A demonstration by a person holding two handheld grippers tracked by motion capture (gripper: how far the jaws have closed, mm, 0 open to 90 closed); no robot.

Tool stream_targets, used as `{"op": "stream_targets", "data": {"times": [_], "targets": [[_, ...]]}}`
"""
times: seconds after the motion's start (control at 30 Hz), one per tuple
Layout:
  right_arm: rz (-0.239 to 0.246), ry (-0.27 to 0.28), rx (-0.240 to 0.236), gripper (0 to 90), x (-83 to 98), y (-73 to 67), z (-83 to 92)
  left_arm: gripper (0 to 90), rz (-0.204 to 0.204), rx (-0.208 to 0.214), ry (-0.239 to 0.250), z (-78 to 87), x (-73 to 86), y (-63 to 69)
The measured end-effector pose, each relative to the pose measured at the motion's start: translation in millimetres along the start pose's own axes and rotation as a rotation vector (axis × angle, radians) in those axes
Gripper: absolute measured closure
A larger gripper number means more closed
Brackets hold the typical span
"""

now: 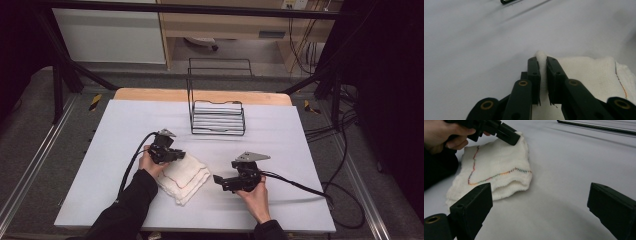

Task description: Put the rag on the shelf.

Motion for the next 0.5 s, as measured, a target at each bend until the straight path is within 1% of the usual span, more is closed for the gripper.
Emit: {"op": "stream_targets", "data": {"times": [0.07,0.13,0.2,0.27,0.37,0.43,0.5], "targets": [[0.012,-0.020,0.020,7.6,-3.2,-2.0,-5.6,82.1,0.005,-0.010,0.012,2.8,1.2,-1.9],[0.022,-0.022,0.016,9.8,-7.6,-6.5,-13.1,82.2,0.013,-0.022,0.021,5.0,2.9,-4.4],[0.021,-0.031,0.025,11.8,-11.9,-10.3,-21.9,82.1,0.017,-0.022,0.023,5.8,5.6,-7.2],[0.021,-0.047,0.038,16.8,-15.9,-11.7,-30.2,81.7,0.020,-0.013,0.035,4.6,7.8,-8.7],[-0.023,-0.039,0.046,23.0,-22.5,-11.7,-41.2,81.3,0.004,-0.013,0.042,3.3,8.7,-8.9],[-0.035,-0.038,0.053,28.3,-25.0,-10.9,-48.3,81.0,0.000,-0.013,0.044,2.7,9.0,-9.0],[-0.039,-0.047,0.062,31.2,-26.0,-10.1,-54.5,80.7,-0.006,-0.011,0.043,2.7,9.6,-9.6]]}}
Point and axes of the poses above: each handheld gripper's, and its own axes: z roughly backward along the jaws, x roughly out of its underside, y roughly to its right, the point moved 5 cm from there along -z, roughly forward along the jaws, and after that the axes turned 14 degrees about z, right-handed, at the moved point
